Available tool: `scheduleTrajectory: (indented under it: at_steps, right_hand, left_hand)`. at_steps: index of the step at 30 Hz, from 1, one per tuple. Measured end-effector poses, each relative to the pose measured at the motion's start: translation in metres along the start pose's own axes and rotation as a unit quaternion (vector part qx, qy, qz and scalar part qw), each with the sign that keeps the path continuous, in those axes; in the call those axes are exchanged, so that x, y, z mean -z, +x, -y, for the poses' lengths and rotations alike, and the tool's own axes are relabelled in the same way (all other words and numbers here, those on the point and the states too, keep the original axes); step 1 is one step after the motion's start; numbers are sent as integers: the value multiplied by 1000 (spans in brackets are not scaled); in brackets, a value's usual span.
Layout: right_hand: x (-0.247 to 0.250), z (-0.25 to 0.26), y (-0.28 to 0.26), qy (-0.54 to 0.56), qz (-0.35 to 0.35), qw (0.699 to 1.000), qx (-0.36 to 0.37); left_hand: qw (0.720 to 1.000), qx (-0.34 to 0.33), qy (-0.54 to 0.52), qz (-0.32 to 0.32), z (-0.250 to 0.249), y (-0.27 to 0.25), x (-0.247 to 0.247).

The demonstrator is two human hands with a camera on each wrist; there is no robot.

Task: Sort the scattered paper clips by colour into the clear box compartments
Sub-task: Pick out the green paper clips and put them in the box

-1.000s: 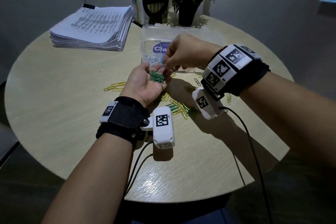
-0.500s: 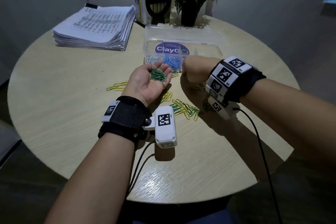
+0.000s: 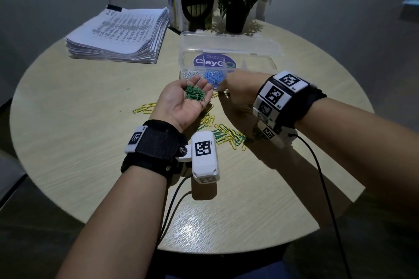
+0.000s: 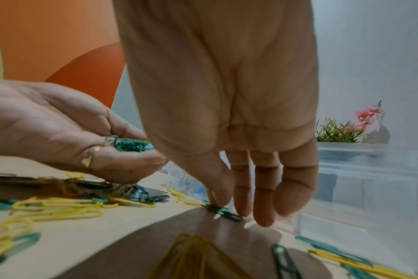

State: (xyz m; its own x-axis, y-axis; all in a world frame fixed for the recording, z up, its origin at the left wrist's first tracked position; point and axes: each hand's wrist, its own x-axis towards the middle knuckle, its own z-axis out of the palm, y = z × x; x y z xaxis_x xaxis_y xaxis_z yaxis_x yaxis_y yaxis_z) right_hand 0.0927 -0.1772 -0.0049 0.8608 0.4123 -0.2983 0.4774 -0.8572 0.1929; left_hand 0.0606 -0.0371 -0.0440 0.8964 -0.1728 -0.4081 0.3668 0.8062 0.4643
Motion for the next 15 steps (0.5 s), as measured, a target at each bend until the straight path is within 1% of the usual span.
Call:
scheduleTrajectory:
  at_steps: [3, 6, 8, 12, 15]
  right_hand:
    - [-1, -6, -4, -3, 10, 1000, -14]
    - [-2, -9, -10, 20, 10, 999, -34]
    - [-3, -10, -12, 39, -4, 998, -44]
    - [-3, -14, -11, 54, -54, 995, -64]
    - [-5, -11, -6, 50, -54, 996, -56]
  left_hand:
    - [1000, -2, 5, 6, 0, 0, 0]
    - [1000, -2, 4, 8, 0, -1, -1]
    - [1000, -3, 3, 8, 0, -1, -1]
    - [1000, -3, 6, 3, 1, -1, -1]
    - [1000, -4, 8, 2, 0, -3, -2]
